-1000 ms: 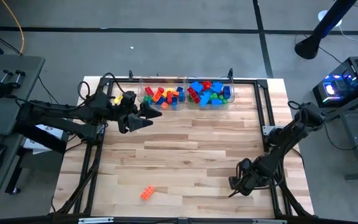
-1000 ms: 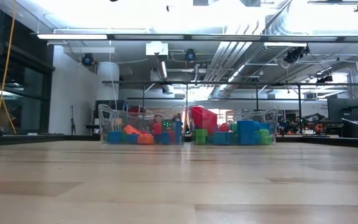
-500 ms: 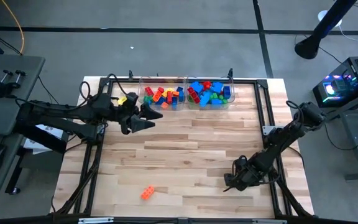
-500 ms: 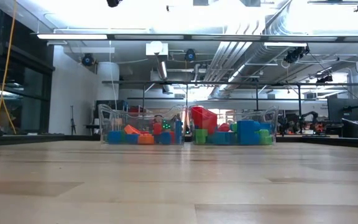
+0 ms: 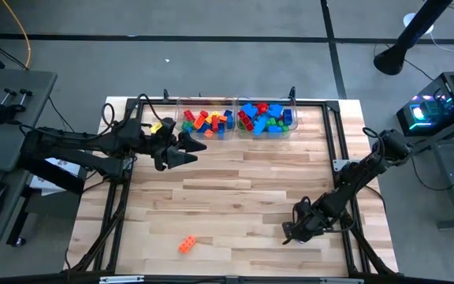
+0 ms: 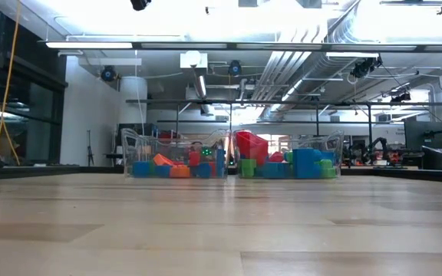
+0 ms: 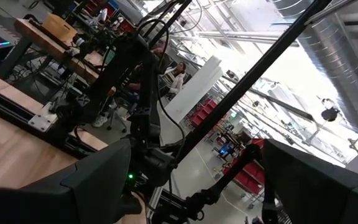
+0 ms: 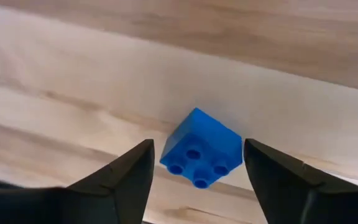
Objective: Sort blocks by size
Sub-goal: Put the blue lego piece into the left transparent bin
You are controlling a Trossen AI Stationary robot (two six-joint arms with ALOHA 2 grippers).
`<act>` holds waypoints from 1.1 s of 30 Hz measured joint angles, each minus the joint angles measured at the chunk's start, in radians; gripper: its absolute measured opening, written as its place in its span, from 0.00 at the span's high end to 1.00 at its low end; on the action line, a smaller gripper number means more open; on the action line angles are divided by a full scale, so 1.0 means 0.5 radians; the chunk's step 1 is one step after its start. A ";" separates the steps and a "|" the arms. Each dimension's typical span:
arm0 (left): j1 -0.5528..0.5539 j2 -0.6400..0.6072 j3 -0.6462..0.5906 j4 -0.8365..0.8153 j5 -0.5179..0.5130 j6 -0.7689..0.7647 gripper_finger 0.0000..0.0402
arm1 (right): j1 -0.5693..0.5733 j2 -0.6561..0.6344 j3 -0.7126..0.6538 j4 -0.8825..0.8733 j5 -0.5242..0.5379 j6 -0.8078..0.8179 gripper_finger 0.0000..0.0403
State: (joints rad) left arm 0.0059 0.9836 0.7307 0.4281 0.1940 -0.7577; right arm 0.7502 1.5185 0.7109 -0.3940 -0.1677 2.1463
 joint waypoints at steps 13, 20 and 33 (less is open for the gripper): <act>0.000 0.000 0.000 -0.042 0.001 -0.002 0.12 | -0.009 0.000 0.000 0.027 0.048 -0.872 0.40; 0.000 0.000 0.000 -0.042 0.002 -0.034 0.12 | -0.008 -0.001 0.000 0.028 -0.038 -1.331 0.40; 0.000 0.000 0.000 -0.042 0.002 -0.071 0.12 | -0.008 -0.001 0.001 -0.031 0.007 -1.742 0.40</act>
State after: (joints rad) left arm 0.0059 0.9836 0.7307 0.4068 0.1951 -0.7933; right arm 0.7464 1.5182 0.7113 -0.4096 -0.1641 1.2751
